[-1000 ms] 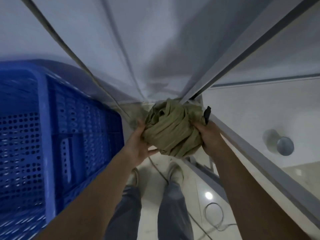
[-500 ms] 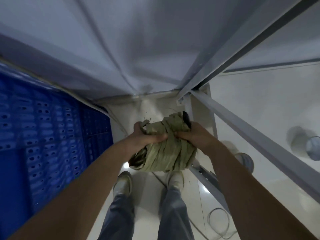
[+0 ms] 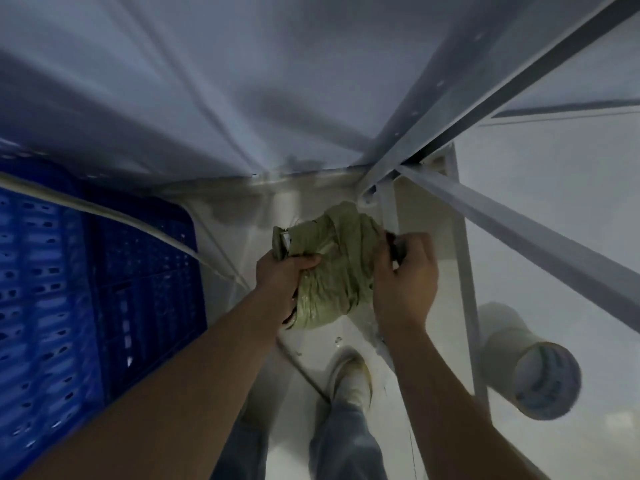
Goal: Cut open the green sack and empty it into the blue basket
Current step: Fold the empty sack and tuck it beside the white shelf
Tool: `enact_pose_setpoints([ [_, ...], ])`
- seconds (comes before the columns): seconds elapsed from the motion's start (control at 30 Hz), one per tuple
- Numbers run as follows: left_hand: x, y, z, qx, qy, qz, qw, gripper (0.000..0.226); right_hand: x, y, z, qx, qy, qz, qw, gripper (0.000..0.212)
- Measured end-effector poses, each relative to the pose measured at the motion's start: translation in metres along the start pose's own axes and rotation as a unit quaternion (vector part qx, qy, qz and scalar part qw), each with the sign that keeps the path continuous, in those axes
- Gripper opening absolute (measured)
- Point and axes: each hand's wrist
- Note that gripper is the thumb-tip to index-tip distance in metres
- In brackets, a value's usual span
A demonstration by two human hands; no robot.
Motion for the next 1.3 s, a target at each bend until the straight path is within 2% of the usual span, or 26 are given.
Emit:
enact_pose_setpoints([
  [0.03, -0.005, 0.014, 0.004, -0.003, 0.001, 0.001, 1.000, 0.045, -0.007, -0.001, -0.006, 0.014, -0.008, 0.029, 0.999, 0.019],
  [0.1, -0.017, 0.044, 0.009, -0.014, 0.020, 0.008, 1.000, 0.043, -0.025, 0.003, -0.022, -0.020, -0.012, 0.125, 0.992, 0.026],
  [0.17, -0.028, 0.073, 0.011, -0.030, 0.039, 0.008, 0.999, 0.042, -0.048, 0.012, -0.040, -0.048, -0.009, 0.184, 0.982, 0.029],
  [0.3, -0.037, 0.136, 0.009, -0.020, 0.052, -0.001, 0.998, 0.040, -0.094, 0.047, -0.070, -0.039, -0.024, 0.220, 0.975, 0.033],
  [0.43, -0.035, 0.186, 0.009, -0.011, 0.059, 0.079, 0.995, 0.042, -0.139, 0.078, -0.096, -0.040, -0.031, 0.272, 0.961, 0.037],
  [0.5, -0.042, 0.194, 0.012, -0.069, 0.078, 0.075, 0.992, 0.055, -0.154, 0.089, -0.106, -0.041, 0.006, 0.254, 0.966, 0.039],
  [0.53, -0.045, 0.197, 0.016, -0.131, 0.158, 0.017, 0.979, 0.069, -0.160, 0.094, -0.111, -0.051, 0.024, 0.250, 0.966, 0.040],
  [0.57, -0.046, 0.196, 0.023, -0.210, 0.275, -0.067, 0.936, 0.080, -0.163, 0.098, -0.116, -0.067, 0.036, 0.253, 0.965, 0.041],
  [0.6, -0.046, 0.188, 0.027, -0.301, 0.381, -0.134, 0.864, 0.085, -0.164, 0.101, -0.118, -0.086, 0.038, 0.255, 0.962, 0.044],
  [0.63, -0.045, 0.182, 0.033, -0.396, 0.462, -0.152, 0.779, 0.083, -0.164, 0.103, -0.121, -0.099, 0.038, 0.256, 0.961, 0.046],
  [0.67, -0.043, 0.176, 0.037, -0.474, 0.527, -0.133, 0.692, 0.081, -0.164, 0.103, -0.123, -0.111, 0.037, 0.257, 0.959, 0.048],
  [0.7, -0.040, 0.172, 0.042, -0.508, 0.586, -0.092, 0.624, 0.082, -0.164, 0.103, -0.124, -0.118, 0.042, 0.258, 0.958, 0.049],
  [0.73, -0.036, 0.169, 0.046, -0.513, 0.638, -0.051, 0.572, 0.087, -0.163, 0.102, -0.123, -0.128, 0.050, 0.259, 0.956, 0.049],
  [0.77, -0.032, 0.170, 0.047, -0.475, 0.677, -0.004, 0.562, 0.092, -0.164, 0.101, -0.124, -0.140, 0.066, 0.259, 0.953, 0.049],
  [0.83, -0.026, 0.179, 0.044, -0.361, 0.706, 0.059, 0.607, 0.093, -0.166, 0.100, -0.124, -0.158, 0.095, 0.259, 0.948, 0.048],
  [0.87, -0.024, 0.185, 0.041, -0.323, 0.713, 0.074, 0.618, 0.092, -0.168, 0.101, -0.124, -0.161, 0.099, 0.255, 0.948, 0.047],
  [0.97, -0.024, 0.206, 0.038, -0.321, 0.727, 0.068, 0.602, 0.093, -0.183, 0.105, -0.135, -0.143, 0.104, 0.241, 0.954, 0.047],
  [1.07, -0.028, 0.220, 0.041, -0.327, 0.750, 0.053, 0.573, 0.091, -0.218, 0.114, -0.179, -0.153, 0.100, 0.235, 0.955, 0.068],
  [1.13, -0.029, 0.223, 0.041, -0.322, 0.769, 0.051, 0.549, 0.091, -0.231, 0.119, -0.197, -0.151, 0.087, 0.243, 0.954, 0.073],
  [1.23, -0.030, 0.221, 0.035, -0.307, 0.778, 0.060, 0.545, 0.094, -0.218, 0.120, -0.173, -0.155, 0.075, 0.245, 0.954, 0.073],
  [1.3, -0.028, 0.211, 0.030, -0.285, 0.785, 0.078, 0.544, 0.098, -0.208, 0.120, -0.164, -0.152, 0.073, 0.264, 0.950, 0.059],
])
Point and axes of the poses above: each hand's wrist, its own y-axis towards the middle knuckle, its own x-axis out of the back of the hand, z = x × y
